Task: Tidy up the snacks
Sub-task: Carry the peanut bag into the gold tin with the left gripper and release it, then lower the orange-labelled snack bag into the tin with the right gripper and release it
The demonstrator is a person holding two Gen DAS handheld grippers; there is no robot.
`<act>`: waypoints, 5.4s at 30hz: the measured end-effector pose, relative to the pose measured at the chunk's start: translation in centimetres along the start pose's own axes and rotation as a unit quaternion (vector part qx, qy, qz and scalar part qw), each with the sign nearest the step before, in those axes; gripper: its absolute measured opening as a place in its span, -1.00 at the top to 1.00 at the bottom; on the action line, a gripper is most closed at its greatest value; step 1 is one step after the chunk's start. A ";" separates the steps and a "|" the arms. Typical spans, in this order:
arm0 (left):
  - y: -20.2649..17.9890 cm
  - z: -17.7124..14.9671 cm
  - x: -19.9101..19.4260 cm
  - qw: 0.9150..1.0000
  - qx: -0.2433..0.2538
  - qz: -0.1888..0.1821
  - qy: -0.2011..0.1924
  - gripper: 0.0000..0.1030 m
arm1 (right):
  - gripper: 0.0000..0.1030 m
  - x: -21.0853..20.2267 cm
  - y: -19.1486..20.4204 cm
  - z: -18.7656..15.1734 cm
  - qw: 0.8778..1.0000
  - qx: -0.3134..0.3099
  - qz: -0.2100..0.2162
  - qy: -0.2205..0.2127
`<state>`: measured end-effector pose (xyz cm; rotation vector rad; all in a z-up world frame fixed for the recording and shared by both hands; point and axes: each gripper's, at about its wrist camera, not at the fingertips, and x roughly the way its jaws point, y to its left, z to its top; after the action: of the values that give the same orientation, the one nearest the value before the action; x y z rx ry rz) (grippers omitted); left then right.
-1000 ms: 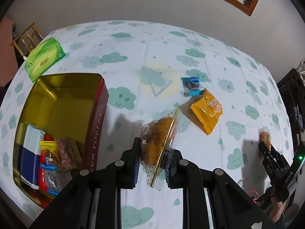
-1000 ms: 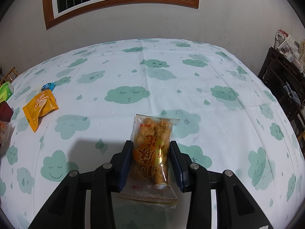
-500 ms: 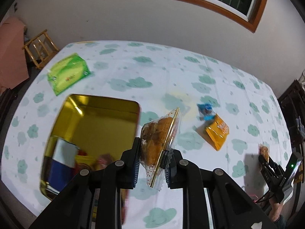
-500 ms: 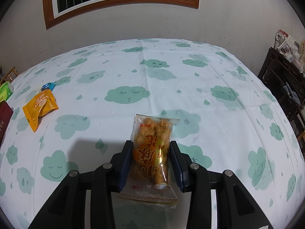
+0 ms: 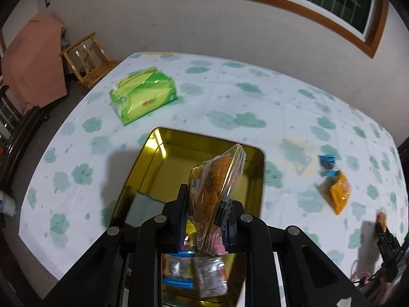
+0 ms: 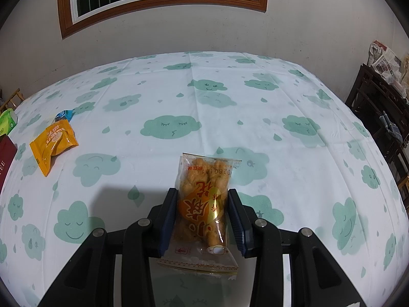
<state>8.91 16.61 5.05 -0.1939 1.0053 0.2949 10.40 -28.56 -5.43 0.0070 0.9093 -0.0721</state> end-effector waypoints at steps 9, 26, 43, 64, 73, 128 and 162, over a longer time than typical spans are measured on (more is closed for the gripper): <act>1.1 -0.7 2.5 1.000 0.006 0.011 0.022 0.63 | 0.23 0.0 0.0 0.0 1.000 0.000 0.000 0.000; 1.8 -1.7 5.4 0.998 0.009 0.016 0.055 0.60 | 0.23 0.0 0.0 0.0 1.000 0.000 0.000 0.000; 1.3 -2.2 5.7 0.998 0.024 0.011 0.063 0.30 | 0.23 0.0 0.0 0.0 1.000 -0.001 -0.001 0.000; 0.9 -3.0 2.9 0.999 0.043 -0.007 0.031 -0.20 | 0.23 -0.1 0.0 0.0 1.000 -0.003 -0.003 0.000; 2.1 -4.6 1.1 0.999 0.037 0.007 0.009 -0.38 | 0.24 -0.1 0.0 0.1 1.000 -0.003 -0.003 0.000; 12.5 -10.4 -3.2 0.997 -0.022 0.066 -0.037 -0.66 | 0.27 -12.0 30.2 -0.8 0.939 -0.216 0.266 -0.025; 15.9 -11.6 -1.6 0.996 -0.051 0.075 -0.008 -0.66 | 0.25 -10.5 39.0 -3.6 0.916 -0.297 0.271 0.008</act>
<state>-6.41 28.00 -0.02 -0.2083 0.9911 0.4857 3.68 11.10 -0.30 -0.3065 0.8877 0.7258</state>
